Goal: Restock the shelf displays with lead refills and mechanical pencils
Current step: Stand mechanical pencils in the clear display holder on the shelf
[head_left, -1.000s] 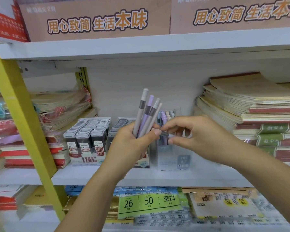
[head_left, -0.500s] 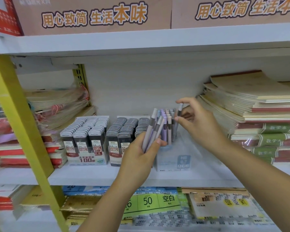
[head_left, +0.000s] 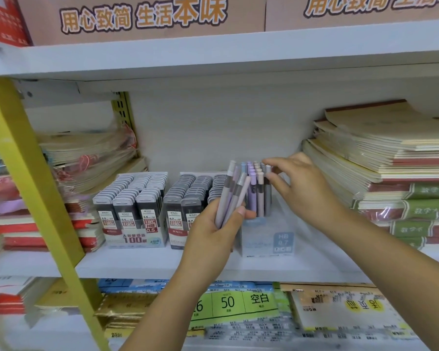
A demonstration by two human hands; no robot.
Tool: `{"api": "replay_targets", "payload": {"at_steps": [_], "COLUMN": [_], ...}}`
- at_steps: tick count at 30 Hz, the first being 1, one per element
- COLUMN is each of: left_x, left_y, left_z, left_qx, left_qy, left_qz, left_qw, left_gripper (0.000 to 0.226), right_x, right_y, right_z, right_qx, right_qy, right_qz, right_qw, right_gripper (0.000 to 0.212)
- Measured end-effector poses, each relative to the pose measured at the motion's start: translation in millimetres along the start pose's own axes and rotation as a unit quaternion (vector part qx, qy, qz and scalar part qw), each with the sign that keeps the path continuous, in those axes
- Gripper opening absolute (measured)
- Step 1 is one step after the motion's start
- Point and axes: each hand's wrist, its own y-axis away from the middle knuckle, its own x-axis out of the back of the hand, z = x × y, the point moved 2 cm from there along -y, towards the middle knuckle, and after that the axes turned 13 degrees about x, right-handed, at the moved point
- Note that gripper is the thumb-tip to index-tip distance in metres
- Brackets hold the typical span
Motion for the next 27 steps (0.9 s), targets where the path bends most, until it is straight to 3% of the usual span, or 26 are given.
{"api": "replay_targets", "payload": {"at_steps": [3, 7, 9, 11, 13, 18, 21, 24, 27], "left_x": [0.2, 0.7, -0.3, -3.8, -7.5, -4.8, 6.4, 17.9, 26.4], "left_y": [1.8, 3.2, 3.0, 3.7, 4.8, 9.7, 9.9, 7.7, 5.4], "left_z": [1.4, 4.6, 6.3, 7.3, 8.2, 4.9, -0.5, -0.6, 5.5], "left_qx": [0.025, 0.044, 0.042, 0.037, 0.033, 0.062, 0.084, 0.089, 0.062], "left_qy": [0.036, 0.09, 0.099, 0.097, 0.102, 0.11, 0.129, 0.167, 0.136], "left_qz": [-0.017, -0.045, -0.063, -0.084, -0.106, -0.143, -0.121, -0.085, -0.018], "left_qw": [0.999, 0.994, 0.992, 0.991, 0.989, 0.982, 0.981, 0.978, 0.989], "left_gripper": [0.021, 0.024, 0.024, 0.025, 0.03, 0.038, 0.024, 0.011, 0.007], "right_x": [1.2, 13.9, 20.3, 20.1, 18.9, 32.8, 41.0, 43.7, 50.2], "right_y": [-1.2, -2.7, 2.4, 8.0, 12.7, 13.1, 17.8, 28.3, 35.5], "right_z": [-0.8, -16.4, -35.7, -54.9, -64.6, -54.3, -45.4, -38.0, -38.3], "right_qx": [-0.024, -0.036, -0.066, -0.131, -0.172, -0.219, -0.219, -0.231, -0.213], "right_qy": [-0.011, 0.089, -0.059, -0.29, -0.412, -0.469, -0.495, -0.496, -0.4], "right_qz": [-0.022, -0.024, -0.001, -0.008, 0.015, 0.102, 0.126, 0.096, -0.048], "right_qw": [0.999, 0.995, 0.996, 0.948, 0.895, 0.849, 0.831, 0.832, 0.89], "right_gripper": [0.029, 0.035, 0.03, 0.024, 0.023, 0.017, 0.025, 0.025, 0.02]}}
